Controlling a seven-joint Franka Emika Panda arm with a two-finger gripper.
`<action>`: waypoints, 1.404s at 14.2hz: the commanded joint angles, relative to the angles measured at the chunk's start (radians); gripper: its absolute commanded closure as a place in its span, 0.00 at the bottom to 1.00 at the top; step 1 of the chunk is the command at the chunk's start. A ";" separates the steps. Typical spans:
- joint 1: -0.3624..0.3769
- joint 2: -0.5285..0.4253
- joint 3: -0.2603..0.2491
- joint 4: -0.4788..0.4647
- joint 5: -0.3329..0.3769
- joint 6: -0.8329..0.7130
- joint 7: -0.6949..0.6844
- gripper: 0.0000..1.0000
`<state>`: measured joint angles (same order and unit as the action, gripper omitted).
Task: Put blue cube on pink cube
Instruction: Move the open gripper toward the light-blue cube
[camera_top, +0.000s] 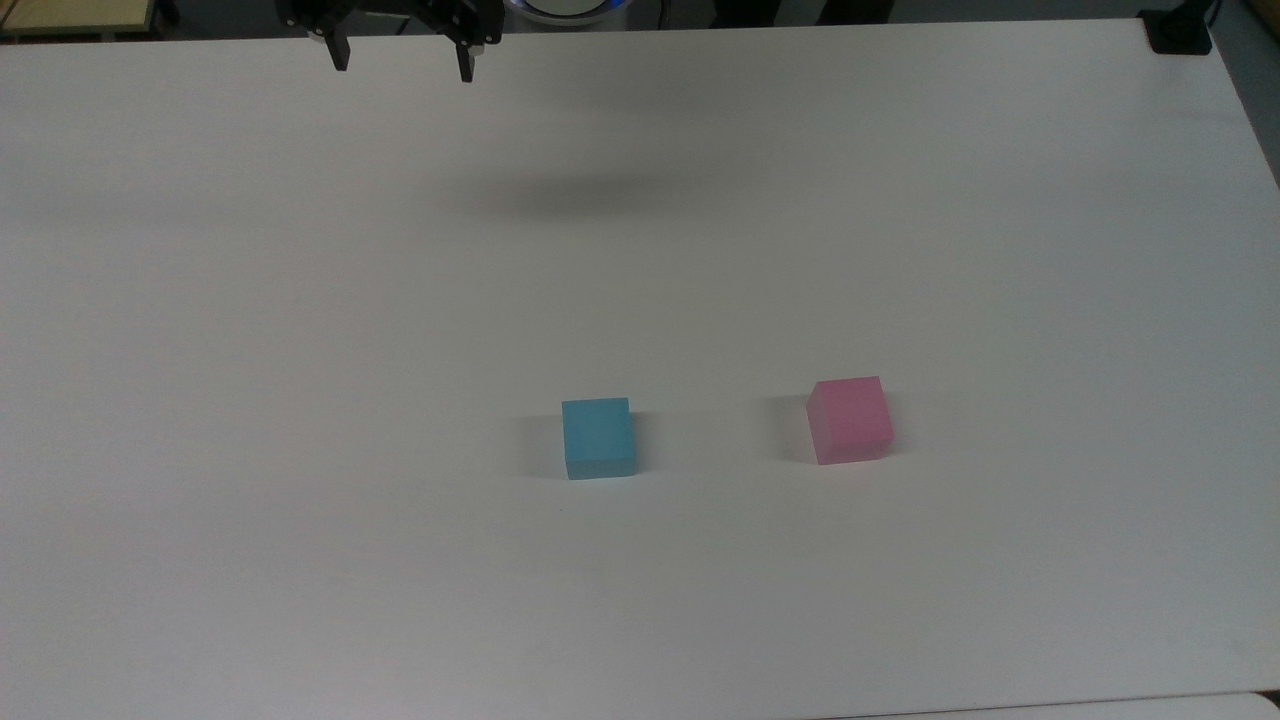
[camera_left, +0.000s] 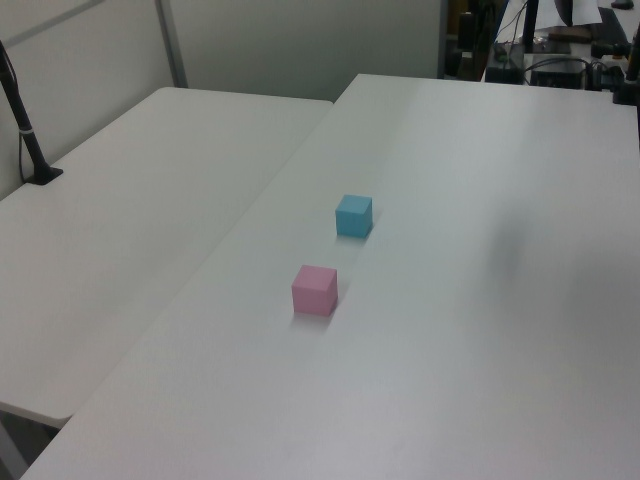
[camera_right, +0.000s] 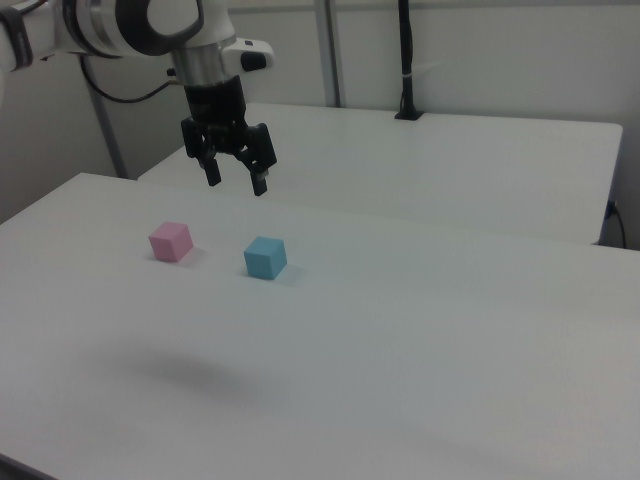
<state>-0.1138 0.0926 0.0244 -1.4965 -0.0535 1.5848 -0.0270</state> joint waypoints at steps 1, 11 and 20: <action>0.006 0.004 0.008 -0.033 0.014 0.034 -0.024 0.00; 0.000 0.038 0.000 -0.028 0.011 0.101 -0.044 0.00; 0.000 0.134 -0.001 -0.022 0.012 0.303 -0.041 0.00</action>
<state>-0.1165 0.2166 0.0269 -1.5073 -0.0526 1.8408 -0.0474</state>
